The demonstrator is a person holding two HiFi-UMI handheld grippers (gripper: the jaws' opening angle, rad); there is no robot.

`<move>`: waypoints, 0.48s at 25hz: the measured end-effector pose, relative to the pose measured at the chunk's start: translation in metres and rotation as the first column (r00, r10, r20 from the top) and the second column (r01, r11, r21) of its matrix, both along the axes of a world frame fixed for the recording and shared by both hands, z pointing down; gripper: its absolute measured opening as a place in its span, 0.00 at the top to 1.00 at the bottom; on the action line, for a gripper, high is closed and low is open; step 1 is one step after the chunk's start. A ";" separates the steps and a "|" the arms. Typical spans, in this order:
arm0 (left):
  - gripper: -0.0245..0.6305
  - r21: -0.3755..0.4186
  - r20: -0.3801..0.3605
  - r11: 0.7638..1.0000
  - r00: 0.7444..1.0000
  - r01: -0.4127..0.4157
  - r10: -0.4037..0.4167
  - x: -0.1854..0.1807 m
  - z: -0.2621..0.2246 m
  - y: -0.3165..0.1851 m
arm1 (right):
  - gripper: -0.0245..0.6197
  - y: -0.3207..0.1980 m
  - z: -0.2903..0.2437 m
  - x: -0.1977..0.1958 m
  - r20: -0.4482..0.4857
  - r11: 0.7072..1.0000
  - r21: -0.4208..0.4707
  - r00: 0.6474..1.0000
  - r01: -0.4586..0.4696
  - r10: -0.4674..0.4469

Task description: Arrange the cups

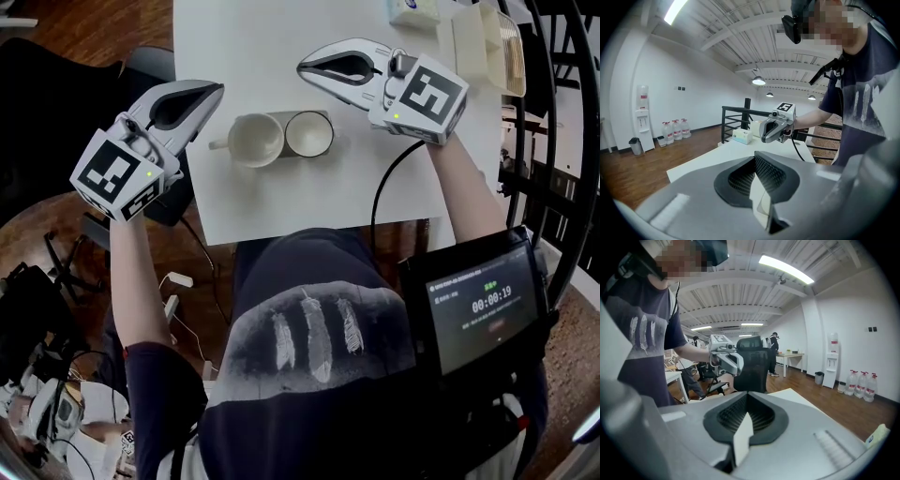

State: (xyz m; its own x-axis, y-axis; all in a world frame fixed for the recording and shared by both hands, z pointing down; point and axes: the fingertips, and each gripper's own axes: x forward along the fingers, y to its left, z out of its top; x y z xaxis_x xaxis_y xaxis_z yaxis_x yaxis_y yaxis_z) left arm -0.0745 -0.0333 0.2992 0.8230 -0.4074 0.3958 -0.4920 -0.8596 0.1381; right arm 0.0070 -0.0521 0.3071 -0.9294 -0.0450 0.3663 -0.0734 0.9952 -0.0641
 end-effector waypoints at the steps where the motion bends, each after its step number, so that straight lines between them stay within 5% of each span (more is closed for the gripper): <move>1: 0.94 -0.001 0.000 1.000 1.000 0.001 -0.001 0.000 0.001 0.000 | 0.96 0.000 0.000 0.000 0.000 1.000 0.000 1.000 0.000 0.000; 12: 0.94 -0.007 -0.006 1.000 1.000 0.008 -0.008 -0.005 0.002 -0.001 | 0.95 -0.006 -0.003 0.000 -0.001 1.000 0.009 1.000 -0.016 0.016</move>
State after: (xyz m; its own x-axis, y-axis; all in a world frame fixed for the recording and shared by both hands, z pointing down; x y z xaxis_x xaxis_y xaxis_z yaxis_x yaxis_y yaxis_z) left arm -0.0791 -0.0345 0.3009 0.8221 -0.4111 0.3939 -0.4977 -0.8549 0.1465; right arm 0.0072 -0.0585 0.3037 -0.9281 -0.0633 0.3668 -0.0895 0.9945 -0.0547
